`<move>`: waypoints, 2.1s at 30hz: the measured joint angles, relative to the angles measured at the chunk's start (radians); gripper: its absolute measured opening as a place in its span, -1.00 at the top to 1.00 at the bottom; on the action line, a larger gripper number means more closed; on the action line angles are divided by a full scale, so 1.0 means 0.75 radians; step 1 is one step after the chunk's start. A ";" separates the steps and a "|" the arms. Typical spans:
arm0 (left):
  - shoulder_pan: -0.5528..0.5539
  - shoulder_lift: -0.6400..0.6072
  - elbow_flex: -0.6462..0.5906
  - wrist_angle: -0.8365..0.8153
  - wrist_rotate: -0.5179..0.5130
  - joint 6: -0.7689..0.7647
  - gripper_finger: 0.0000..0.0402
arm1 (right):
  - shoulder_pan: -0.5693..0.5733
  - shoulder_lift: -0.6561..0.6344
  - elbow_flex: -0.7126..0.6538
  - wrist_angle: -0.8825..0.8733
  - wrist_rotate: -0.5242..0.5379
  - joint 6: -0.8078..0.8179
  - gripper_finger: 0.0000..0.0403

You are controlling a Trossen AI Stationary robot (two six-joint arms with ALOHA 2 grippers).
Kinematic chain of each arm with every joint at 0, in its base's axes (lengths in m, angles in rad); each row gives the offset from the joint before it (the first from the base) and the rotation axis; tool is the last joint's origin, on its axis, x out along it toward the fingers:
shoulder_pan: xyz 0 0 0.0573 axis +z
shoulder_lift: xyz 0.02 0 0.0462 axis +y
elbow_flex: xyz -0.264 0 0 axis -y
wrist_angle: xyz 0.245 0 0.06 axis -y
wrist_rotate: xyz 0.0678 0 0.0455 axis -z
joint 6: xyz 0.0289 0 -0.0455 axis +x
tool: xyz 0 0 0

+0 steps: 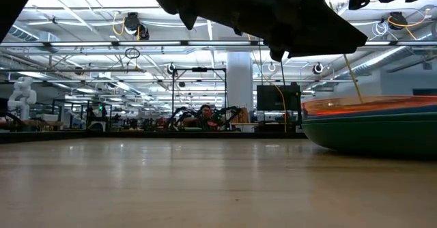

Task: Stack plastic plates
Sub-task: Stack the small orange plate on top of the small pink plate

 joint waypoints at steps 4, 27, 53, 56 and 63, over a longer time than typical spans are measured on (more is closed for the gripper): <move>0.000 -0.065 -0.002 -0.113 -0.001 0.047 0.38 | 0.000 0.000 0.000 0.000 0.007 0.023 0.57; -0.060 -1.057 -0.848 -0.153 -0.303 0.114 0.38 | -0.001 0.457 0.183 -0.062 0.249 0.376 0.57; -0.119 -1.415 -0.983 -0.597 -0.418 -0.096 0.38 | 0.002 0.955 0.320 -0.954 -0.036 1.214 0.57; -0.120 -1.448 -0.983 -0.639 -0.420 -0.093 0.38 | 0.002 0.930 0.321 -1.021 -0.029 1.251 0.57; -0.119 -1.496 -0.983 -0.755 -0.421 -0.092 0.38 | 0.002 0.857 0.326 -1.059 -0.016 1.254 0.57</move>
